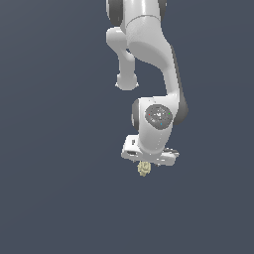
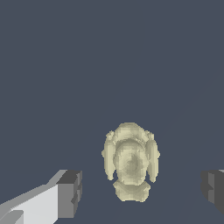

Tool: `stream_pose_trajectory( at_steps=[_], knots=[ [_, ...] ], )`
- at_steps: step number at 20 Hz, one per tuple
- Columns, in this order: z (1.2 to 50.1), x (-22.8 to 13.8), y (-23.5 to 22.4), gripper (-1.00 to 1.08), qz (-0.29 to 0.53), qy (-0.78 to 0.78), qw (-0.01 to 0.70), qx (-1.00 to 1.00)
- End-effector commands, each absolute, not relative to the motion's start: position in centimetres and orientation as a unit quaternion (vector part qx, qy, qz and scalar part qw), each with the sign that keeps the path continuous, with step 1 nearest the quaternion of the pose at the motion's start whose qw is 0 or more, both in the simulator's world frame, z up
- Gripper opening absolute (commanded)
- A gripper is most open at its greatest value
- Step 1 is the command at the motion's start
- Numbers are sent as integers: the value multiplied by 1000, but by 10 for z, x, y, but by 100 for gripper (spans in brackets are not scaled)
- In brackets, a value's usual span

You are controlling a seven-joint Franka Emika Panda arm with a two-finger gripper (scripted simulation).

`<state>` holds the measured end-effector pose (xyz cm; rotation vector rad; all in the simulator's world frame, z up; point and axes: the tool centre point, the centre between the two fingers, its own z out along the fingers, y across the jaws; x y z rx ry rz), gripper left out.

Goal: Pick up the object and move it to a goal position.

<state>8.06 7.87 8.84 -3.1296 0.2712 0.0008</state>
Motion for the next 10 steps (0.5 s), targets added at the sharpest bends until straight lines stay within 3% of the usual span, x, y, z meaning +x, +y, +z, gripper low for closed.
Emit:
stream_pose_trajectory(
  at_steps=[1,10],
  knots=[
    [85,81,79,100,0,87,0,-996],
    [43,80,79,100,0,88,0,-996]
  ],
)
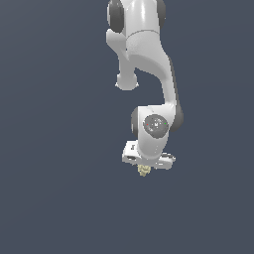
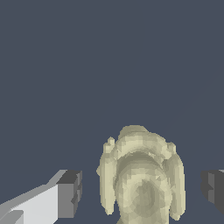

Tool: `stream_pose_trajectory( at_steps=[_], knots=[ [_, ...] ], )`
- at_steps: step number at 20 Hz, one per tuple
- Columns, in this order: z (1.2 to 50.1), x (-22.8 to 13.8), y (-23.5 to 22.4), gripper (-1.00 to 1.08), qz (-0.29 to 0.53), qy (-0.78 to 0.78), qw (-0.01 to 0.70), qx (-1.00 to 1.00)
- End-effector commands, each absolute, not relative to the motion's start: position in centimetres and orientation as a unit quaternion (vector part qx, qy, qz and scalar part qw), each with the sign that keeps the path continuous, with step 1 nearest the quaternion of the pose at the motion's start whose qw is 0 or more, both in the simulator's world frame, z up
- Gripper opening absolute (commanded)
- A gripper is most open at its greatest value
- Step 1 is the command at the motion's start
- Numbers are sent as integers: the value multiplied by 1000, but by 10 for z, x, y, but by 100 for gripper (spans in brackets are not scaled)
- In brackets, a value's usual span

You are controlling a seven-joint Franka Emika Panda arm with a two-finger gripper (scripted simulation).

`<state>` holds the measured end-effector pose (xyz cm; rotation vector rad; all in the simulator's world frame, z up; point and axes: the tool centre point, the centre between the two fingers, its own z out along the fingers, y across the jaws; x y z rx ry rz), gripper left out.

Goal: Pick up the object and move it to a goal position.

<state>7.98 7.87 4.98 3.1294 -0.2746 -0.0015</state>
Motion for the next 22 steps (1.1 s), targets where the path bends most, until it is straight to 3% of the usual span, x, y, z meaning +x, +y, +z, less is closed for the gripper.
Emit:
stream_pose_trajectory(
  at_steps=[1,6,7,22],
  knots=[
    [40,80,79,100,0,-88,0,996],
    [39,81,79,100,0,-88,0,996],
    [39,81,79,-100,0,-88,0,996],
    [40,79,74,-100,0,-88,0,996]
  ],
)
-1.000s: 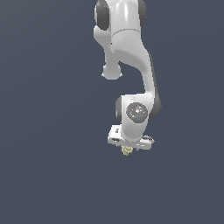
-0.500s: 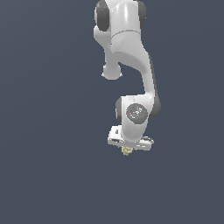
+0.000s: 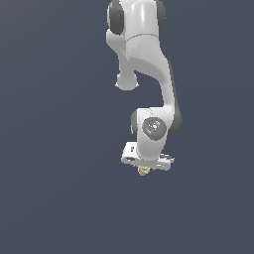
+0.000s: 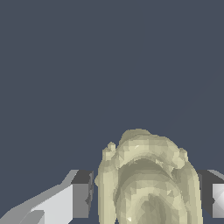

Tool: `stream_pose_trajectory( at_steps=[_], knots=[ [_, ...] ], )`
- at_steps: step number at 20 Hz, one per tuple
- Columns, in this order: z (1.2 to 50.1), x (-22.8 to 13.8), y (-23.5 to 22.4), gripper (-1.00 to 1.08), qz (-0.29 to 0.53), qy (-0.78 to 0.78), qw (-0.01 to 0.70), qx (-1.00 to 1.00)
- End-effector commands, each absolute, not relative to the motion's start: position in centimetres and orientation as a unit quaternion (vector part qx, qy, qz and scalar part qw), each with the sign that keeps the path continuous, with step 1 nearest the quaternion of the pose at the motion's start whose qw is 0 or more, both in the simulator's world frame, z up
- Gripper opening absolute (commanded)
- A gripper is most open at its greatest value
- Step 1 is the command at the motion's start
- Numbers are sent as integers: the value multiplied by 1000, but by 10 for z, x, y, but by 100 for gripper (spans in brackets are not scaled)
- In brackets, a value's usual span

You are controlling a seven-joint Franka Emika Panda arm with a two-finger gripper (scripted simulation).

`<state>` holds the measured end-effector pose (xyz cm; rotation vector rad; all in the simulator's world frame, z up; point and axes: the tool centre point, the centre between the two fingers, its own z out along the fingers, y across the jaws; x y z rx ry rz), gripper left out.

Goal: Pick up the object and move it to a goal position.

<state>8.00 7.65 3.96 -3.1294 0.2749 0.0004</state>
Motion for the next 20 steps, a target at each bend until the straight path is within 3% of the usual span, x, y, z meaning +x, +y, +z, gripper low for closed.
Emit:
stream_pose_trajectory(
  at_steps=[1,9,20],
  knots=[
    [41,78,72,-100,0,88,0,-996],
    [54,61,38,-100,0,88,0,-996],
    [89,16,-53,-100,0,88,0,-996]
  ],
)
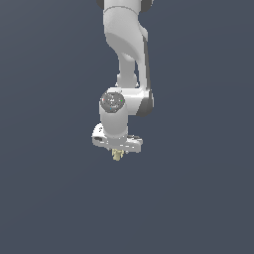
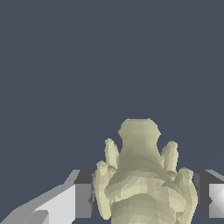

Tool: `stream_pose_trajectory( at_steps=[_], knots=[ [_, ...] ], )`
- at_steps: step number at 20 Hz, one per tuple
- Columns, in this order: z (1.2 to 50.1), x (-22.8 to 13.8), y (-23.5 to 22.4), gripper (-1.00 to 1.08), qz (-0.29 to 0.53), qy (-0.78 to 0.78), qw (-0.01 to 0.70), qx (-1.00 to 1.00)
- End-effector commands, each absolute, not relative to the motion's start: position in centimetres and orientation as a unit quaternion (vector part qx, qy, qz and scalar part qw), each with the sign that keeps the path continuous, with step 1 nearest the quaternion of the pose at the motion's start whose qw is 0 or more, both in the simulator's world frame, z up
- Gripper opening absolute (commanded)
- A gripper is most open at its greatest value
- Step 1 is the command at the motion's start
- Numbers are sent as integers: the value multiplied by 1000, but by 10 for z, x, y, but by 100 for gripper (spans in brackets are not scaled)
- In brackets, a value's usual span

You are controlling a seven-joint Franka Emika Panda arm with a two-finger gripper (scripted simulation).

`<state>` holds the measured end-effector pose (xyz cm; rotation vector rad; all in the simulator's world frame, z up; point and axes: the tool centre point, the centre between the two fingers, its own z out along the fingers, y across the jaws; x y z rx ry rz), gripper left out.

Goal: Pick up the object and move it to a goal position.

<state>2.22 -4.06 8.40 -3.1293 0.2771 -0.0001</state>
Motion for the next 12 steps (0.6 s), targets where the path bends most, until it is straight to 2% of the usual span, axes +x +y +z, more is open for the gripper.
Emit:
stream_pose_trajectory(
  at_steps=[1,7,12],
  knots=[
    [92,12,-60,-100,0,88,0,-996],
    [105,-3,-95,-100,0,88,0,-996],
    [108,-6,-104,-100,0,88,0,-996]
  ],
)
